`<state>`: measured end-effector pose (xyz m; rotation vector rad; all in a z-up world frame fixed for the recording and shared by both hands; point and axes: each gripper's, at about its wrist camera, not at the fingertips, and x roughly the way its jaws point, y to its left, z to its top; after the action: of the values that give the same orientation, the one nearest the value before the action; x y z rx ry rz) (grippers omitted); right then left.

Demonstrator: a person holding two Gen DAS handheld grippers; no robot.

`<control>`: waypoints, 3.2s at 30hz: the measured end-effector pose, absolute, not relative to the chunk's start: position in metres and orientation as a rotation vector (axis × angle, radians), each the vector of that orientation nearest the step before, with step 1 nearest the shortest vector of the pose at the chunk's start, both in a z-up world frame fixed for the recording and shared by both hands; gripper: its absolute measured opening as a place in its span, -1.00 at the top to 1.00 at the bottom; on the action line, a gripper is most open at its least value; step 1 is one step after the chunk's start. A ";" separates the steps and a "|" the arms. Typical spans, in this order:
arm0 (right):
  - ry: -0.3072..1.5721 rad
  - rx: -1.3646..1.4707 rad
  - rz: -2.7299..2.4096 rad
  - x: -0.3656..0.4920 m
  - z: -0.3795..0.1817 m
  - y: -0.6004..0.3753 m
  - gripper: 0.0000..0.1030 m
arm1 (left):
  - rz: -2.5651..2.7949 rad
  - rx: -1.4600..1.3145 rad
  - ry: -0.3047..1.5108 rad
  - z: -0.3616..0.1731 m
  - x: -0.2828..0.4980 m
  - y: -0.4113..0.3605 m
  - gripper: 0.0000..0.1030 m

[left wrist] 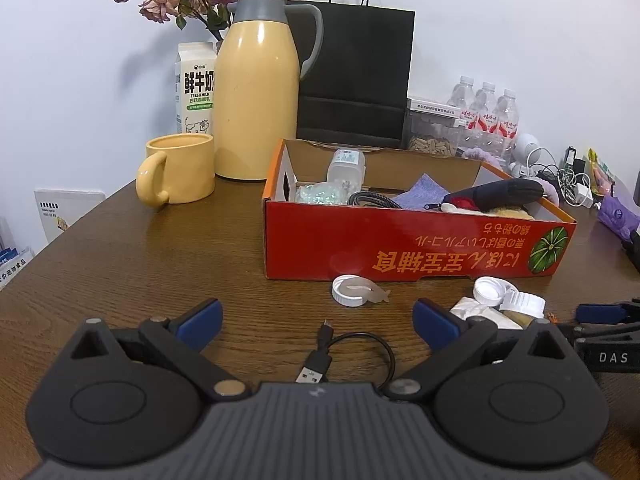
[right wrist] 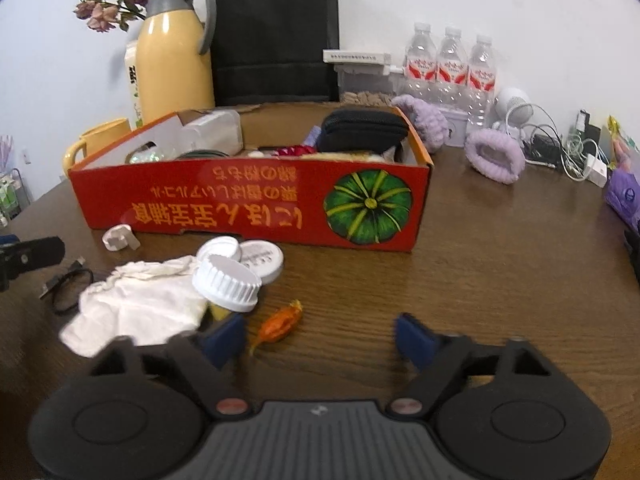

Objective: Organize objects
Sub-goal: 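Move both grippers back toward the USB cable and orange item, then grasp the orange dried item with the right gripper while the left grasps the USB cable, then drop the orange item into the box with the right gripper while the left drops the USB cable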

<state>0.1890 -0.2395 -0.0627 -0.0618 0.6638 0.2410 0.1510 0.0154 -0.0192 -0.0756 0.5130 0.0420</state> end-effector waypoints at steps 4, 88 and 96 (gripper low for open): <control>0.644 -0.053 0.272 0.187 -0.059 -0.239 0.77 | 0.045 -0.077 0.516 -0.019 0.151 0.016 -1.00; 0.154 -0.095 0.364 0.182 0.021 -0.210 0.78 | -0.012 -0.052 0.276 0.070 0.184 -0.009 0.83; 0.180 -0.093 0.351 0.240 0.023 -0.183 0.78 | 0.017 -0.064 0.299 0.068 0.238 -0.013 0.83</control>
<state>0.2398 -0.1828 0.0226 -0.0934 0.1804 0.3514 0.2381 -0.0135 0.0676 -0.0642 0.2989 0.0173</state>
